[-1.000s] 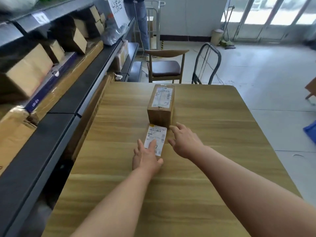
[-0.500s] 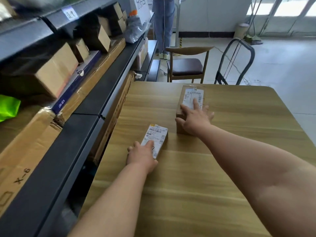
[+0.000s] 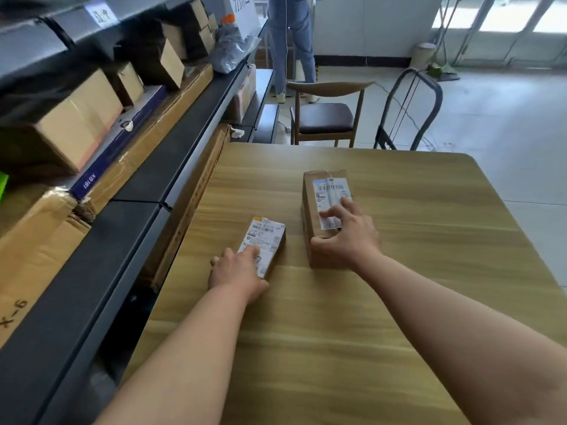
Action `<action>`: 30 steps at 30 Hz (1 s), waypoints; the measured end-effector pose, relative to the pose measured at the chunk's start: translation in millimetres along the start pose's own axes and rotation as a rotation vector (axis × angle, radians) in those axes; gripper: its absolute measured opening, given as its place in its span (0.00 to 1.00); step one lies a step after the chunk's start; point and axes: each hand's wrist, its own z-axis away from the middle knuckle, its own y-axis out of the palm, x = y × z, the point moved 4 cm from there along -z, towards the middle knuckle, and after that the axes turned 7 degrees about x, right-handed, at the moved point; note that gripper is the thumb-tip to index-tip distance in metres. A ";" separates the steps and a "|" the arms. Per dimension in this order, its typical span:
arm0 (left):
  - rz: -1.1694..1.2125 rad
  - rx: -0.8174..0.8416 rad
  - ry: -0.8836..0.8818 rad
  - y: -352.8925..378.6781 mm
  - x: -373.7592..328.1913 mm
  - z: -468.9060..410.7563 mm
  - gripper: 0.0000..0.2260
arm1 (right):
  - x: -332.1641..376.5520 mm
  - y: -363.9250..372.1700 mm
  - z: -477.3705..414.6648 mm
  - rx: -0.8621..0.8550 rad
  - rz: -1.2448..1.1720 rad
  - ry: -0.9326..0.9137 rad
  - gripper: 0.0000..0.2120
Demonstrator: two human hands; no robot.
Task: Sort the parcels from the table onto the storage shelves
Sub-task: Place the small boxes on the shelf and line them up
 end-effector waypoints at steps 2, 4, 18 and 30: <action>0.017 0.012 -0.011 2.8 -1.0 6.8 0.36 | -4.0 2.0 24.1 0.035 -0.014 -0.013 0.31; 0.030 0.031 -0.021 8.5 -3.9 19.5 0.36 | -7.2 2.9 47.1 0.063 -0.017 -0.023 0.30; 0.053 0.089 -0.096 101.8 -14.9 214.2 0.32 | -66.1 8.6 234.5 0.207 -0.059 -0.140 0.31; 0.127 0.112 -0.185 177.9 -19.8 371.4 0.34 | -117.3 2.9 363.9 0.305 0.015 -0.273 0.32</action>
